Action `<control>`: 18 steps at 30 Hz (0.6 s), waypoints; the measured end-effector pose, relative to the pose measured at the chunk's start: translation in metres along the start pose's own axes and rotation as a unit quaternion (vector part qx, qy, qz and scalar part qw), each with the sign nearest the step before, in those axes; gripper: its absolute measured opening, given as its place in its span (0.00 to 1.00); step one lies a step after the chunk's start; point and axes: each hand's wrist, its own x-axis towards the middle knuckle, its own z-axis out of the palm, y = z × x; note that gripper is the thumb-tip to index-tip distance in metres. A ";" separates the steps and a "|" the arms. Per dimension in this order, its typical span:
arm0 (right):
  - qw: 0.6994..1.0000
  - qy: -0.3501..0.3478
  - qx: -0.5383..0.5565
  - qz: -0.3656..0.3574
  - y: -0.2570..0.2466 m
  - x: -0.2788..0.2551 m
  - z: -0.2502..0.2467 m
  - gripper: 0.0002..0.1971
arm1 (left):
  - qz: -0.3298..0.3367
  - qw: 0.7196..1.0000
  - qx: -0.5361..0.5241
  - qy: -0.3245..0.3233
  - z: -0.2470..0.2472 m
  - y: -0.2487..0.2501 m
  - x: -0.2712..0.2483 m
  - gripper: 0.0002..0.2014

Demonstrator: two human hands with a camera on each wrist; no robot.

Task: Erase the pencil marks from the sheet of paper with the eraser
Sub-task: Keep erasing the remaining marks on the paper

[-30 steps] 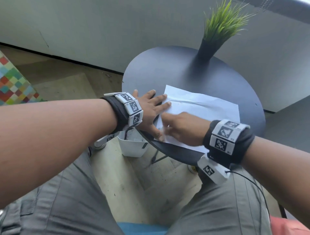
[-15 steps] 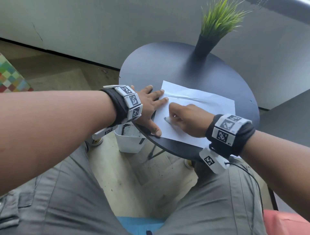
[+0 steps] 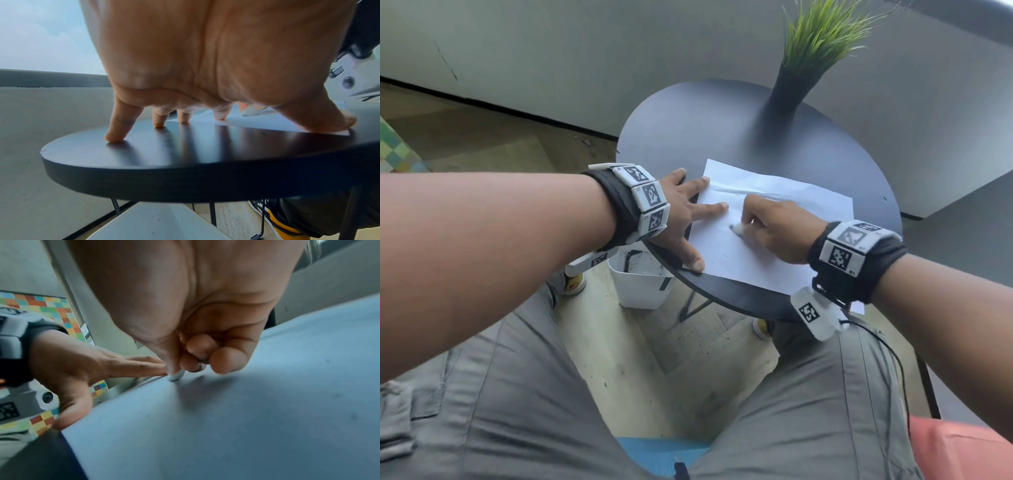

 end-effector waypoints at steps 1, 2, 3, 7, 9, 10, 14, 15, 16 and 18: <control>1.000 0.002 -0.011 -0.006 0.000 -0.001 0.001 0.13 | -0.001 1.000 0.002 -0.001 -0.001 0.001 -0.001 0.56; 0.999 -0.014 -0.024 -0.020 -0.001 -0.003 0.005 0.13 | -0.002 1.000 0.001 -0.003 -0.001 0.001 -0.003 0.56; 0.998 -0.037 -0.034 -0.034 -0.005 -0.005 0.009 0.13 | -0.003 1.000 -0.003 -0.005 -0.002 0.001 -0.003 0.56; 0.999 -0.036 -0.019 0.023 -0.001 -0.001 0.005 0.15 | -0.005 1.000 -0.012 -0.003 0.000 0.001 -0.003 0.57; 0.998 -0.005 -0.015 0.053 0.003 0.007 0.000 0.14 | -0.005 1.000 -0.012 0.005 0.002 0.000 -0.002 0.57; 0.998 0.008 -0.005 0.056 0.002 0.010 0.001 0.14 | -0.004 1.000 -0.014 0.007 0.004 0.000 -0.002 0.58; 1.000 0.004 0.014 -0.020 -0.022 0.009 0.016 0.10 | -0.002 1.000 -0.022 0.004 0.005 -0.002 0.000 0.59; 0.998 -0.022 0.001 -0.052 -0.029 0.006 0.019 0.10 | -0.005 1.000 -0.024 -0.001 0.005 -0.002 -0.001 0.59; 0.996 -0.041 -0.012 -0.072 -0.033 0.005 0.020 0.09 | -0.008 1.000 -0.025 -0.005 0.003 -0.001 -0.002 0.59; 0.998 -0.025 -0.017 -0.061 -0.030 0.010 0.014 0.09 | -0.006 1.000 -0.020 -0.008 -0.001 0.002 -0.003 0.57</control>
